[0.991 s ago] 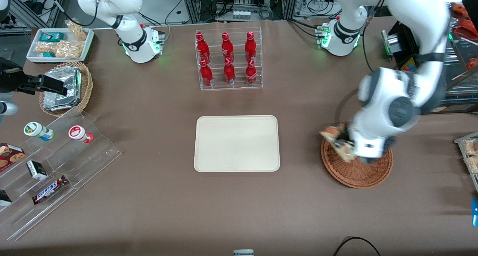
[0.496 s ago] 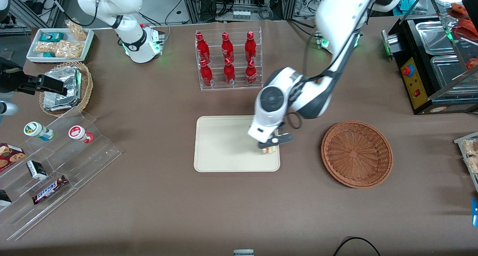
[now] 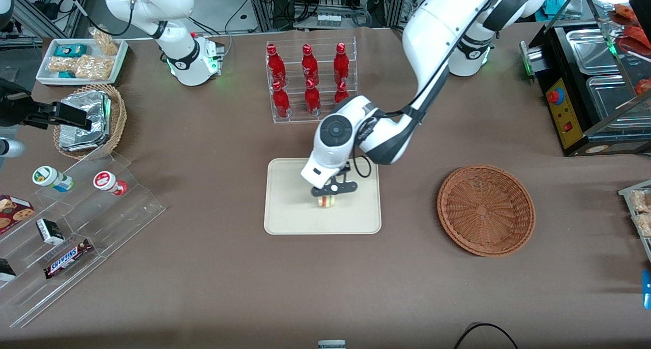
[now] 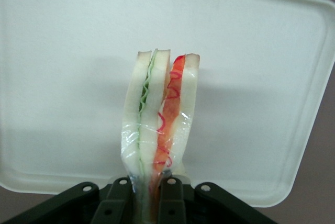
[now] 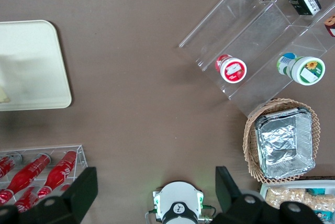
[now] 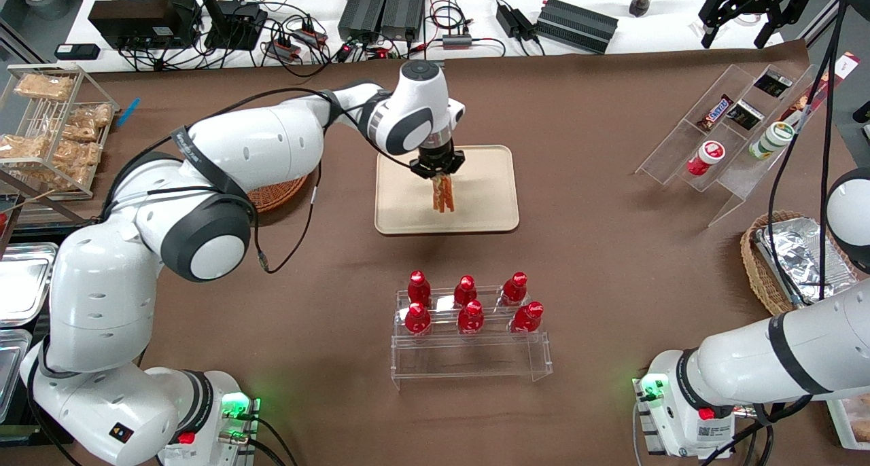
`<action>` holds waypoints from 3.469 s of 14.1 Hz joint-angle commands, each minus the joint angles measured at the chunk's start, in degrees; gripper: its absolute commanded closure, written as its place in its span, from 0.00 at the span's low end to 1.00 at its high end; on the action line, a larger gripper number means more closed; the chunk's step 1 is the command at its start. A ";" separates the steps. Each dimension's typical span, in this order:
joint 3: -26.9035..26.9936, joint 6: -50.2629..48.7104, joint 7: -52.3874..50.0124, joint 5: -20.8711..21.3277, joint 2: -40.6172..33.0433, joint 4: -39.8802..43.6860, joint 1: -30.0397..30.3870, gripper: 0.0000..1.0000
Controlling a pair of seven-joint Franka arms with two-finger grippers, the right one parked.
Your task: Place sandwich from basket to tray
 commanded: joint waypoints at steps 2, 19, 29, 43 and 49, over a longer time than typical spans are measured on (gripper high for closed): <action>0.22 -0.43 -0.30 1.48 3.02 2.61 -1.98 0.57; 3.47 -46.02 22.79 1.48 -26.75 3.84 23.91 0.00; 3.91 -57.47 54.99 5.88 -37.93 4.63 47.85 0.00; -3.03 -55.11 44.79 0.60 -49.71 -9.34 46.97 0.00; -3.91 -55.20 43.82 0.25 -45.85 -3.28 46.88 0.00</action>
